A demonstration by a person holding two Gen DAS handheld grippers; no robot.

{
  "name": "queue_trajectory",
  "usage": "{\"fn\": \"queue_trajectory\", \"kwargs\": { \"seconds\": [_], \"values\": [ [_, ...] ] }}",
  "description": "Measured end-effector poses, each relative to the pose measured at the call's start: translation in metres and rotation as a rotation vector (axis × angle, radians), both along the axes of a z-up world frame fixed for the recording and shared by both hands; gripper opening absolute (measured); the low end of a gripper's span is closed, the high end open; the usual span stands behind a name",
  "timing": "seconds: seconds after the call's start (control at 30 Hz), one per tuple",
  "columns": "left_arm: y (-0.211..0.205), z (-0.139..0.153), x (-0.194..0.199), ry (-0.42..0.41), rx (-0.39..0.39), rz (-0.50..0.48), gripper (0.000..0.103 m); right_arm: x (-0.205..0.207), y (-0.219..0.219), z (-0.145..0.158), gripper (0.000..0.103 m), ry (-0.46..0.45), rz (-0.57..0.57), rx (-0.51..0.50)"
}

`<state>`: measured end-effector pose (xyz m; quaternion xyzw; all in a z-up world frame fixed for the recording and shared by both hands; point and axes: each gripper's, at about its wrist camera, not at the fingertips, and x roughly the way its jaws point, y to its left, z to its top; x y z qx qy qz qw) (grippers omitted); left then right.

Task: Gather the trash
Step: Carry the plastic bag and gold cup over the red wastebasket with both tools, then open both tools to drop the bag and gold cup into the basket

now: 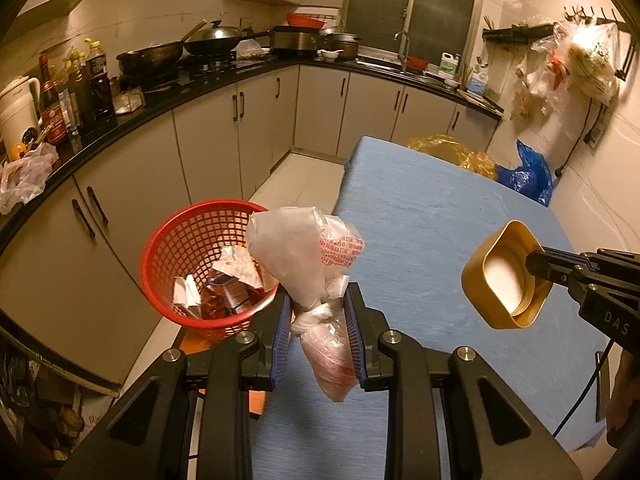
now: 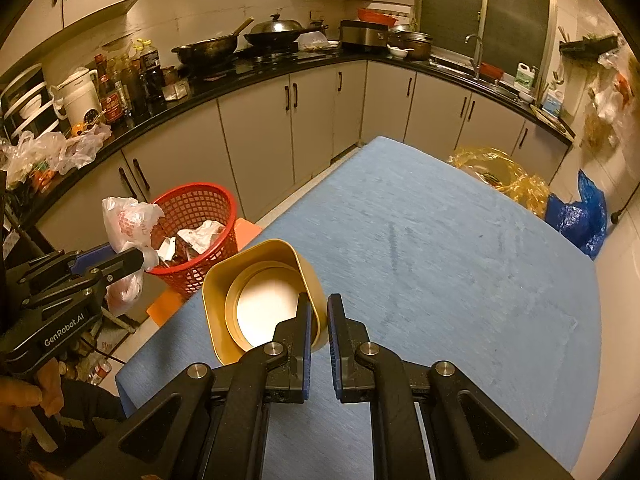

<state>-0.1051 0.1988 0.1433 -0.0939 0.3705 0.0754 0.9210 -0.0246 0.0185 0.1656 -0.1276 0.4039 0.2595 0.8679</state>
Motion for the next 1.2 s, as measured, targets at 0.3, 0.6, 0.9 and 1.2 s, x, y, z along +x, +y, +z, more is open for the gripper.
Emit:
{"fn": "queue_trajectory", "kwargs": {
  "seconds": [0.3,0.6,0.9,1.2],
  "values": [
    [0.041,-0.005,-0.003,0.007,-0.006,0.067,0.025,0.010,0.038,-0.003,0.008,0.024,0.061,0.018],
    [0.103,-0.017,0.015,0.045,-0.032,0.122,0.025,0.043,0.106,-0.010,0.008,0.087,0.112,0.054],
    [0.147,-0.049,0.054,0.116,-0.092,0.116,0.025,0.084,0.177,-0.037,0.008,0.135,0.114,0.040],
    [0.163,-0.071,0.081,0.140,-0.137,0.094,0.028,0.117,0.222,-0.080,0.009,0.197,0.097,-0.006]
  ]
}}
